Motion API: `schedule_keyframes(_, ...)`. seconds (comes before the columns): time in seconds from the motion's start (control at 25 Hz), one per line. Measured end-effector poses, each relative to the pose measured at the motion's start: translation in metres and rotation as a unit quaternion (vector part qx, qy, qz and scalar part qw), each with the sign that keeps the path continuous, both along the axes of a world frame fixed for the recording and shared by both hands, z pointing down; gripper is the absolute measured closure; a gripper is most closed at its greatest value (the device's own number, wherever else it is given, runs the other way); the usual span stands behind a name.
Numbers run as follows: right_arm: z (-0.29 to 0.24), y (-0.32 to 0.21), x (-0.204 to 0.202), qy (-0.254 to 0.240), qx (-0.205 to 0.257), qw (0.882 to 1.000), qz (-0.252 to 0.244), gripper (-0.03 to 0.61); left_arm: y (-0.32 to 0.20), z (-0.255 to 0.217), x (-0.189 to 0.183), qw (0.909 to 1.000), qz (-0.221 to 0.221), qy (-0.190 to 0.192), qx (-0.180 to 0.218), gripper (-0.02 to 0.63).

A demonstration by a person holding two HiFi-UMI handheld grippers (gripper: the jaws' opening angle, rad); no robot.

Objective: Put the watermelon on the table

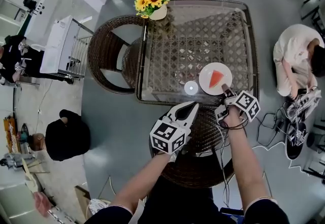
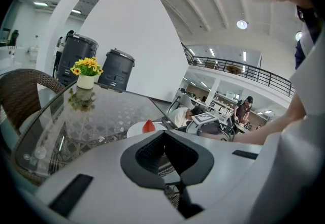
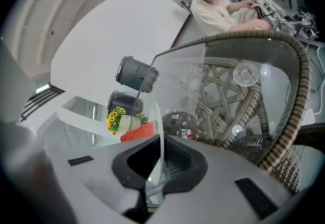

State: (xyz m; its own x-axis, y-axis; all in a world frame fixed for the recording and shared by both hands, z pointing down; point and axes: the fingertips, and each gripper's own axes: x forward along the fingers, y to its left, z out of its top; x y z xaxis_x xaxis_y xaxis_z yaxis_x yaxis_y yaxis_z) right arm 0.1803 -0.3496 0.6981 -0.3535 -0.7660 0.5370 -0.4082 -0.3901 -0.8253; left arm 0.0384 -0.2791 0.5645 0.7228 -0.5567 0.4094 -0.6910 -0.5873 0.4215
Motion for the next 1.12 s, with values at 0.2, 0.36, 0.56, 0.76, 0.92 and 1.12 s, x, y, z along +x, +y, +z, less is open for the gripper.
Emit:
schedule_keyframes(0.2,0.002,-0.003,0.001,0.017,-0.006,1.0,-0.008,0.566,-0.001,0.0,0.003,1.0,0.002,-0.001,-0.001,0.609)
schedule_keyframes(0.36,0.003,-0.005,0.004,0.037,-0.014,0.999,-0.009,0.566,0.0,-0.002,0.006,1.0,0.005,-0.003,-0.002,0.609)
schedule_keyframes(0.56,0.005,-0.009,0.005,0.065,-0.029,0.997,-0.028,0.565,0.0,-0.003,0.006,1.0,0.002,-0.004,-0.002,0.609)
schedule_keyframes(0.76,0.007,-0.01,0.008,0.095,-0.035,0.994,-0.041,0.558,0.003,-0.004,0.005,1.0,0.0,-0.004,0.0,0.609)
schedule_keyframes(0.92,0.01,-0.012,0.01,0.122,-0.046,0.99,-0.055,0.541,0.002,-0.007,0.002,1.0,-0.001,-0.005,0.0,0.609)
schedule_keyframes(1.12,0.012,-0.012,0.012,0.147,-0.057,0.985,-0.072,0.526,0.001,-0.011,-0.001,1.0,-0.008,-0.004,0.0,0.609)
